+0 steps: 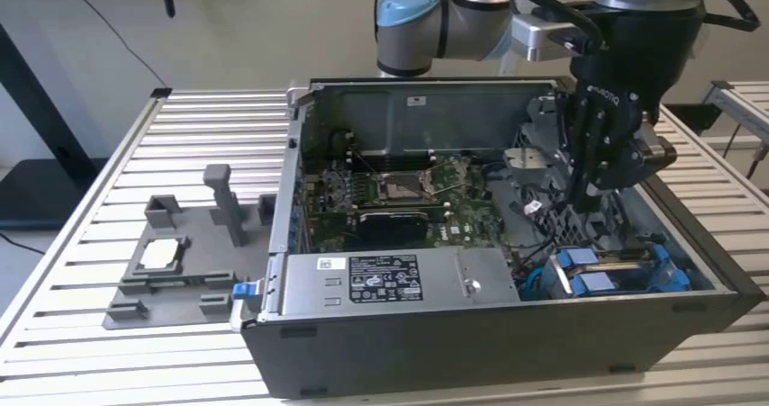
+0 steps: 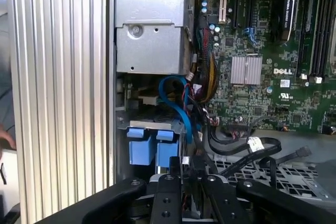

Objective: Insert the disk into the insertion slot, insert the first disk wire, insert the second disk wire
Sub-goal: 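Insert the second disk wire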

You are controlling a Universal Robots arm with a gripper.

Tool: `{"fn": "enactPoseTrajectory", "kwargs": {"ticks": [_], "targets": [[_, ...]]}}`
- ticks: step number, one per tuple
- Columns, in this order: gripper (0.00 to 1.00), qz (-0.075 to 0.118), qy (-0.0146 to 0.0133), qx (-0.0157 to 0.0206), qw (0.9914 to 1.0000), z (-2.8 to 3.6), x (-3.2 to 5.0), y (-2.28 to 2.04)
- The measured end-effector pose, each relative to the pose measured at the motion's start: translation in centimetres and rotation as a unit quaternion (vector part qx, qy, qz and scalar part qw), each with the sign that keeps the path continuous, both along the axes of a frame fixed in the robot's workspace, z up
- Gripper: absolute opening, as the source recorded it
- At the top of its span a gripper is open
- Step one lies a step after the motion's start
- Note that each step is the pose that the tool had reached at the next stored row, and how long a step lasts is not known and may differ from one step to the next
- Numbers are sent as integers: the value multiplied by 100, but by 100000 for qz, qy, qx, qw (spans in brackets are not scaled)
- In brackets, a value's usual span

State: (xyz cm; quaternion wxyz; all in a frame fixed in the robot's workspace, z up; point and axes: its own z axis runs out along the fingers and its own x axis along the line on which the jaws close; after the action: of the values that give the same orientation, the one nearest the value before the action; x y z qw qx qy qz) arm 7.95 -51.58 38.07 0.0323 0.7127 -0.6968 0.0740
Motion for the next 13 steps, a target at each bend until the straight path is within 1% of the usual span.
{"fn": "enactPoseTrajectory", "kwargs": {"ticks": [1, 2, 3, 4, 5, 7, 9, 11, 12, 13], "targets": [[23, 25, -308, 490, 99998, 0, 0, -3], [23, 61, -650, 1081, 99992, 0, 0, -6], [23, 68, -910, 1650, 99982, 0, 0, -13], [23, 74, -1011, 2111, 99973, 0, 1, -25], [23, 68, -1077, 2484, 99963, 0, 0, -38], [23, 61, -1270, 3163, 99942, 0, -1, -65], [23, 62, -1475, 3704, 99920, -1, -4, -101], [23, 65, -1674, 4156, 99900, -2, -12, -129], [20, 62, -1761, 4363, 99889, -4, -15, -141], [20, 67, -1838, 4548, 99880, -5, -18, -153]]}}
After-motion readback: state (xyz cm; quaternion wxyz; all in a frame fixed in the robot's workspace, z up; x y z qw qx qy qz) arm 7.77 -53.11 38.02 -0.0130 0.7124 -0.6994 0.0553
